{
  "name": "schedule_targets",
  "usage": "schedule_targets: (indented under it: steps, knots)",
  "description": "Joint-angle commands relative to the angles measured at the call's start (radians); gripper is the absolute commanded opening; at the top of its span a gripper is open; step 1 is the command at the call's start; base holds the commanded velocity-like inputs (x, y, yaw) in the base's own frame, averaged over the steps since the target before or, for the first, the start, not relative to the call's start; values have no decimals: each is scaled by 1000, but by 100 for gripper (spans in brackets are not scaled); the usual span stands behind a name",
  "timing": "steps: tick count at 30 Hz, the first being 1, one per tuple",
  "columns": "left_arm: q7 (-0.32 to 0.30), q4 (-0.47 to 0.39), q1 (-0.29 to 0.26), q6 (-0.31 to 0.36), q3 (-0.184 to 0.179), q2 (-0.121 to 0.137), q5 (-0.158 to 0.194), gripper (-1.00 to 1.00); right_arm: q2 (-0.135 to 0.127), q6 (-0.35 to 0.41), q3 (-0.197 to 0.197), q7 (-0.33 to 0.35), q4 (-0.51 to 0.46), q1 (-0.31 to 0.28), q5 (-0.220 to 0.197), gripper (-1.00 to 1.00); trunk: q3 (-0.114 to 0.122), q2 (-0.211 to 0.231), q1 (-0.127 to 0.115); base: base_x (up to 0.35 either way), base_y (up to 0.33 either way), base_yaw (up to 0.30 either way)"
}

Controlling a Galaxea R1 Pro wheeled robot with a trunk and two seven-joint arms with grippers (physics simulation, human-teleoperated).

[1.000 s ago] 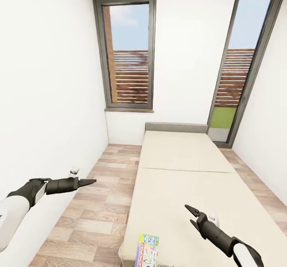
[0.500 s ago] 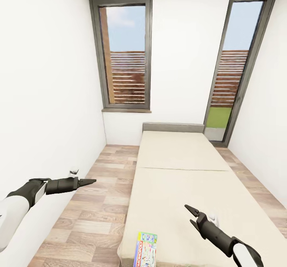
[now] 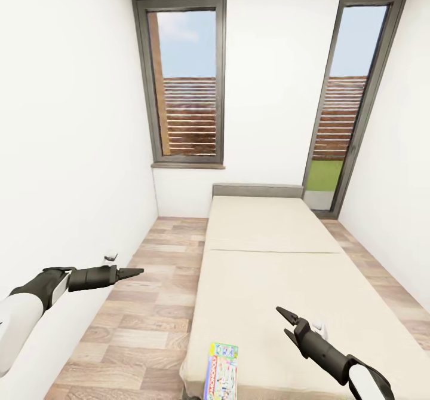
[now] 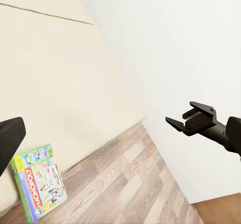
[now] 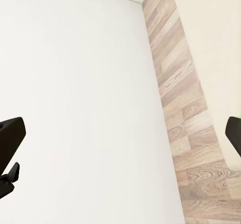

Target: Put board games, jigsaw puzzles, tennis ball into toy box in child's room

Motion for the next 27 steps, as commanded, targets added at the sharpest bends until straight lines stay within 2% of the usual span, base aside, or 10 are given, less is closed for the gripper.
schedule_targets:
  steps: [1,12,27]
  knots:
    - [-5,-1,0,10,8,0,-10,100,0,7,-2,1,0,0,-3,100,0,-1,0,-25,57,-1]
    - [-5,-1,0,11,9,0,-9,100,2,6,-1,1,0,0,-3,100,3,-1,0,-87,101,-115]
    - [-5,-1,0,10,8,0,-9,100,2,6,1,1,2,0,-3,100,7,-1,0,-21,86,-42]
